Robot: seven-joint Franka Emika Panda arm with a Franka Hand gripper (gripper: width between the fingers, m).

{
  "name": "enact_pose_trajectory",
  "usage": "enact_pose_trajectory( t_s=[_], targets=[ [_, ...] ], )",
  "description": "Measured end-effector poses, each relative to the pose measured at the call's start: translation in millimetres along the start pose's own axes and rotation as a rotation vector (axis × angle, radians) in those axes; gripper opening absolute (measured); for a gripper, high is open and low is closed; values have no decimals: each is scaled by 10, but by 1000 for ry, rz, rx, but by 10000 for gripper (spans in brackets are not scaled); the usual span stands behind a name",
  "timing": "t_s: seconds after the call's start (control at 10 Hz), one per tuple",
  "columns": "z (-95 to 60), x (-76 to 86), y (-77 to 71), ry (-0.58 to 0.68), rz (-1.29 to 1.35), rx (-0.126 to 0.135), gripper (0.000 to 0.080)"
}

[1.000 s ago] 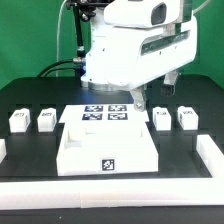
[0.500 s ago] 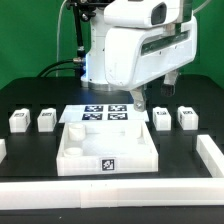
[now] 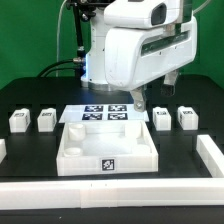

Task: Assemble one leg

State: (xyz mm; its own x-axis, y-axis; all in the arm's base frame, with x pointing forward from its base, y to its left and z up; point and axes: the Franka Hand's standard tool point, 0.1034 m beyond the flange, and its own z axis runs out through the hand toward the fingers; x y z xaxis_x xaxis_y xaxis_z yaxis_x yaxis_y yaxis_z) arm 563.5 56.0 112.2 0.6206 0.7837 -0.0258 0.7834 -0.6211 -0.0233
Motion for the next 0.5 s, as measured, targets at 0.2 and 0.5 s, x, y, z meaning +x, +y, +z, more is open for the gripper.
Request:
enact_pose_trajectory(
  t_s=[0.2, 0.5],
  targets=[
    [2, 0, 0, 0, -1, 0, 650],
    [106, -268, -221, -1, -182, -2, 650]
  ],
)
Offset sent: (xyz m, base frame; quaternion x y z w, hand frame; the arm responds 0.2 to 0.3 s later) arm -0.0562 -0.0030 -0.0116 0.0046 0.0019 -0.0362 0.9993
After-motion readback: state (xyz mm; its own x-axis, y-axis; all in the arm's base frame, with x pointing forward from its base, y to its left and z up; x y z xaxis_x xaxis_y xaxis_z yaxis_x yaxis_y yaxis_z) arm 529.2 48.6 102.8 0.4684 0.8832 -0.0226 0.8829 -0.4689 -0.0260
